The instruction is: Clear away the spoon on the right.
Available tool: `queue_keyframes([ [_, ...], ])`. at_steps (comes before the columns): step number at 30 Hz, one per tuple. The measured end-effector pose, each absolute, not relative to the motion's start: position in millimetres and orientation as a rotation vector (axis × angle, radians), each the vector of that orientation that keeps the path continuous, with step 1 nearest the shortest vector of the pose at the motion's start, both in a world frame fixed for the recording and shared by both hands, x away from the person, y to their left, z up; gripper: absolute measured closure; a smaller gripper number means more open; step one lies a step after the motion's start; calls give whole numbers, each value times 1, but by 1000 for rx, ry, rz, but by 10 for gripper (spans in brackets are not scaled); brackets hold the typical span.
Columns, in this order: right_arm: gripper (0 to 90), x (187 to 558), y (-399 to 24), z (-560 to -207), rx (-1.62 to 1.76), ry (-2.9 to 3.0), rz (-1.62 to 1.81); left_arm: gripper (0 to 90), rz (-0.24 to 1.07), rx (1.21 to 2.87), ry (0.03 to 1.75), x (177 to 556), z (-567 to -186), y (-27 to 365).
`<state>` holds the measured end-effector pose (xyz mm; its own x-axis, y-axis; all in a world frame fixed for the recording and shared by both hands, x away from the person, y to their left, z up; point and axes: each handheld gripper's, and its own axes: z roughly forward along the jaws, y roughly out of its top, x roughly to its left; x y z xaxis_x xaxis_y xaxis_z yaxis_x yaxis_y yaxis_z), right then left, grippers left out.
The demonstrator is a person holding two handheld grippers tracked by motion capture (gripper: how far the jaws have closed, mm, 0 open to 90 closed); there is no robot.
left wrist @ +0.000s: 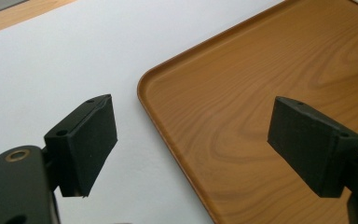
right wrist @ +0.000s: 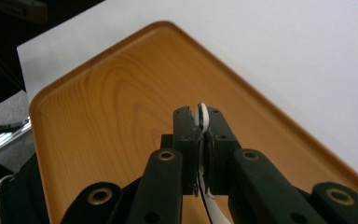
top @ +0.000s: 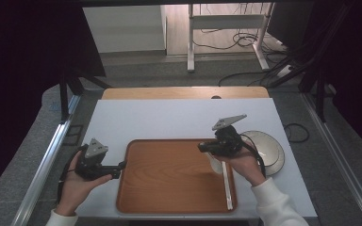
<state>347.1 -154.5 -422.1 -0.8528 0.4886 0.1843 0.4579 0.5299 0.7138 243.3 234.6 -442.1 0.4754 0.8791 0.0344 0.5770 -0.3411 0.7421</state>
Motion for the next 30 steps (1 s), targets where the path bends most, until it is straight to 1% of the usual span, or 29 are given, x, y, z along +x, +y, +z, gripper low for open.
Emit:
queue_keyframes([
  [19,847,336,-117,-455,742,2844,1057,149,573,2048,1194,243,-443,235],
  [30,841,334,-101,-482,707,2902,916,149,572,2050,1197,244,-443,235],
])
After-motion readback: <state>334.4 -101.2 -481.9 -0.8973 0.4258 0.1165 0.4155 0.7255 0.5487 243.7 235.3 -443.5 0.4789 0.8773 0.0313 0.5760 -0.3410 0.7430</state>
